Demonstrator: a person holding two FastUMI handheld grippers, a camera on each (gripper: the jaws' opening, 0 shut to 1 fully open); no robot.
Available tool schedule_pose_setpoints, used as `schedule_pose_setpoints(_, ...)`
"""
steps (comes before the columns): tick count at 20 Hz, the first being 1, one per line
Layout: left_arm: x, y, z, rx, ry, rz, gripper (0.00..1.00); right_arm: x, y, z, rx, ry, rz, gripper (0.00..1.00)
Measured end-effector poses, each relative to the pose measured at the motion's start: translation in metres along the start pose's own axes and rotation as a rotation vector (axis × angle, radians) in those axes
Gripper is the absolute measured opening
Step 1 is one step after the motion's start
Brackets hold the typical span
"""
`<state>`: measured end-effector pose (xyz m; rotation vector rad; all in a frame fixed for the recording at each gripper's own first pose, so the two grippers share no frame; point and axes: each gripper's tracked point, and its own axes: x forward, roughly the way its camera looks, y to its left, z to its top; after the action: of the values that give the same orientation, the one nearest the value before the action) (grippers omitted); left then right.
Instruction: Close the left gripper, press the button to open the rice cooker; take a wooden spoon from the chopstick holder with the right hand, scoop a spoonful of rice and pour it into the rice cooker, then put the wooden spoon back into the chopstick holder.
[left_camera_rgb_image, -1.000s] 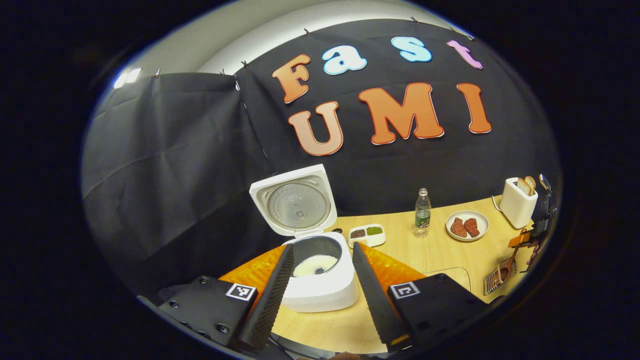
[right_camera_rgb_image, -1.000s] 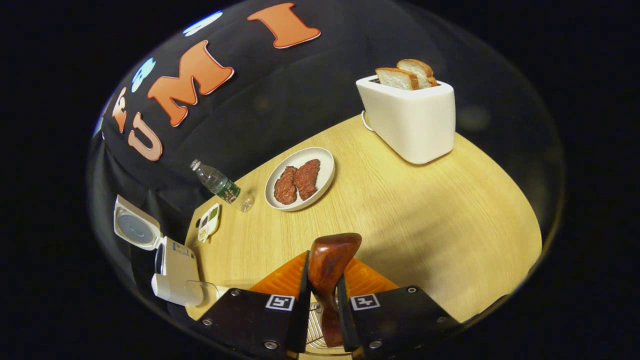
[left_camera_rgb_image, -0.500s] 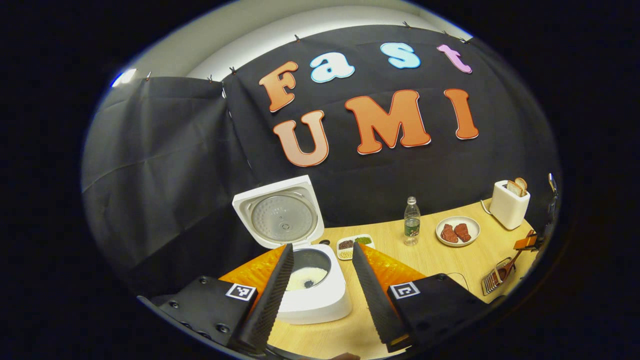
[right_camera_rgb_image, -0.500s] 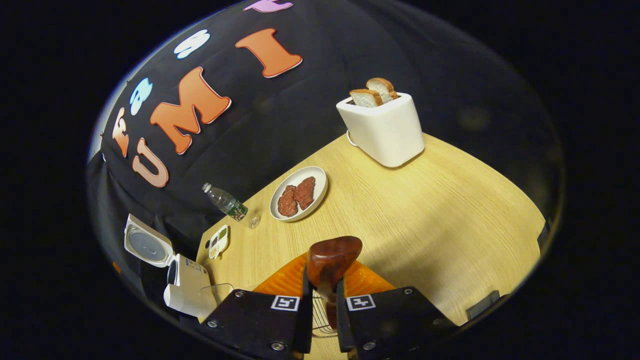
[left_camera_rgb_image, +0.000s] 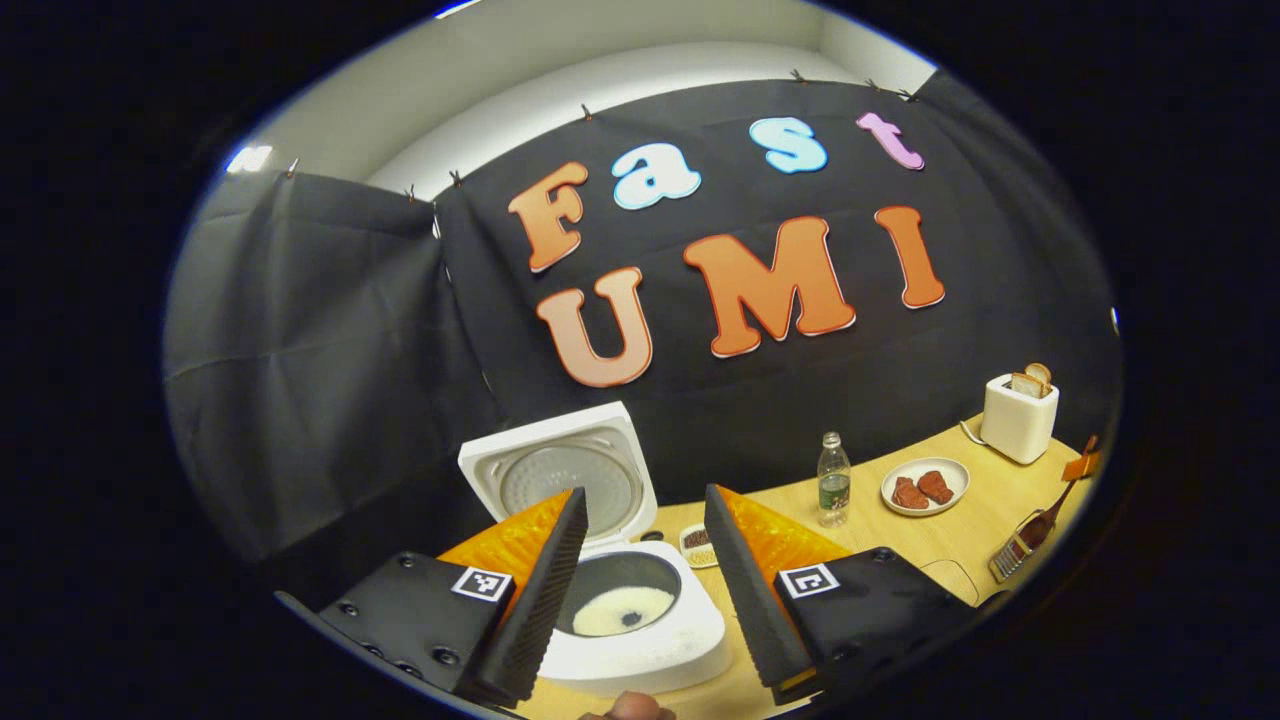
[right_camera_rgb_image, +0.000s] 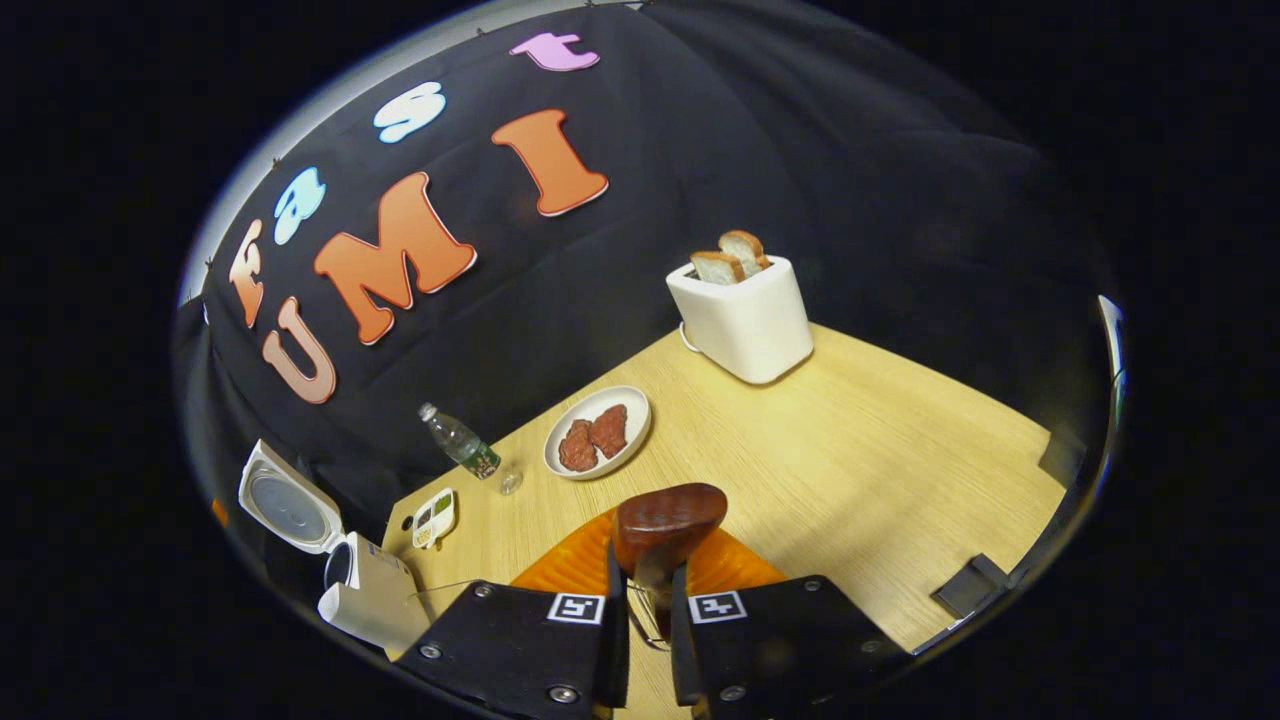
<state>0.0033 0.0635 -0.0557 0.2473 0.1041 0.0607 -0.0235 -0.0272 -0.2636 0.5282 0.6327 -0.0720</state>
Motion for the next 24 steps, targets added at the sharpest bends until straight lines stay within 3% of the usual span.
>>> schedule_pose_setpoints(2, 0.0, 0.003, -0.007, -0.021, 0.006, -0.007, 0.8, -0.015, 0.017, 0.019, -0.023, -0.047, 0.016, 0.17)
schedule_pose_setpoints(3, 0.003, 0.005, -0.012, -0.048, 0.018, -0.006, 0.86, -0.022, 0.027, 0.026, -0.038, -0.066, 0.025, 0.16)
schedule_pose_setpoints(4, 0.005, 0.009, -0.019, -0.074, 0.034, -0.002, 0.81, -0.028, 0.041, 0.031, -0.047, -0.076, 0.046, 0.17)
schedule_pose_setpoints(7, 0.01, 0.029, -0.033, -0.131, 0.064, 0.017, 0.99, -0.046, 0.089, 0.031, -0.069, -0.079, 0.132, 0.17)
schedule_pose_setpoints(13, 0.005, 0.063, -0.057, -0.143, 0.093, 0.045, 0.95, -0.045, 0.177, -0.02, -0.177, 0.009, 0.282, 0.16)
schedule_pose_setpoints(19, -0.004, 0.089, -0.073, -0.137, 0.12, 0.077, 0.95, -0.02, 0.205, -0.074, -0.441, 0.019, 0.263, 0.16)
schedule_pose_setpoints(21, -0.005, 0.096, -0.076, -0.121, 0.124, 0.089, 1.0, -0.012, 0.214, -0.091, -0.545, 0.01, 0.256, 0.17)
schedule_pose_setpoints(24, -0.004, 0.101, -0.076, -0.116, 0.128, 0.092, 0.95, -0.002, 0.224, -0.113, -0.734, -0.031, 0.247, 0.16)
